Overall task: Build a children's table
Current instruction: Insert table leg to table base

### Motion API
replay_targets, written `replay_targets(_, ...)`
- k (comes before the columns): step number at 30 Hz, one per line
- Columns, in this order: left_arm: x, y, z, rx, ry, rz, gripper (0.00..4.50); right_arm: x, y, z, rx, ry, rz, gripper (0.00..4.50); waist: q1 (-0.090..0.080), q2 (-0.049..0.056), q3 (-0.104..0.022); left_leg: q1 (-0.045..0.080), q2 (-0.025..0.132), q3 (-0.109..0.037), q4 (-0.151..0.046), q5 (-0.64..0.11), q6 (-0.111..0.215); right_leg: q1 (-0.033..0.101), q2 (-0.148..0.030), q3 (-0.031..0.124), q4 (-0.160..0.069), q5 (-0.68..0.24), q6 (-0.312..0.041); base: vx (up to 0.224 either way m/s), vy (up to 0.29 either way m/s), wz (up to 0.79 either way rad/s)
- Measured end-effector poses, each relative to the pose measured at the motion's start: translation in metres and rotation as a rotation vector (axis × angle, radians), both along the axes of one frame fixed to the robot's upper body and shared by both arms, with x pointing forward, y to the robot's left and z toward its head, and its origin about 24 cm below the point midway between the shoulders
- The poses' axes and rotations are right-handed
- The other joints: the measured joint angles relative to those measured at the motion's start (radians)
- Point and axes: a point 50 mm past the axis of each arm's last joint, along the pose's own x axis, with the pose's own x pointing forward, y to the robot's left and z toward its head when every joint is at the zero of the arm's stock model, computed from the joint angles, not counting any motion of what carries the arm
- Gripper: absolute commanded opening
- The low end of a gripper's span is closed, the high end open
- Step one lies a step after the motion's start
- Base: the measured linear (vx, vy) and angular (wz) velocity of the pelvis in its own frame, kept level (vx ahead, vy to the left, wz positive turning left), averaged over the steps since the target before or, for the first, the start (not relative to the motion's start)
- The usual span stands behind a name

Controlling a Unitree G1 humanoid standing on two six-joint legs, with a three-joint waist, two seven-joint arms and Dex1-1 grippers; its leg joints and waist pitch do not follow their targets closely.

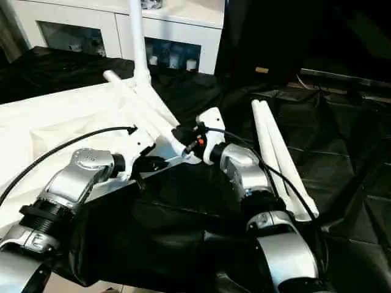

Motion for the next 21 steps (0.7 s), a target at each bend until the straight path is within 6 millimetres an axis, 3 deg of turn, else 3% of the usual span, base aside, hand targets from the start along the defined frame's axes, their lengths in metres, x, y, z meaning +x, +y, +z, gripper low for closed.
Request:
replay_targets(14, -0.0005, -0.0008, -0.0002, 0.012, -0.017, -0.002, 0.0, 0.0048, 0.0015, 0.0014, -0.048, 0.078, 0.011, 2.64, 0.001, 0.0, 0.0, 0.0, 0.0, 0.0, 0.0, 0.0, 0.001, 0.0, 0.0, 0.0, 0.001, 0.0, 0.0, 0.0, 0.0, 0.0)
replay_targets(21, -0.0006, -0.0017, -0.0004, 0.016, -0.024, -0.006, 0.0, 0.0085, -0.0001, 0.0028, -0.14, 0.095, 0.002, 2.75, 0.002, 0.0, 0.0, 0.0, 0.0, 0.0, 0.001, 0.001, 0.0, 0.0, 0.0, 0.0, 0.001, 0.0, 0.0, 0.0, 0.0, 0.0)
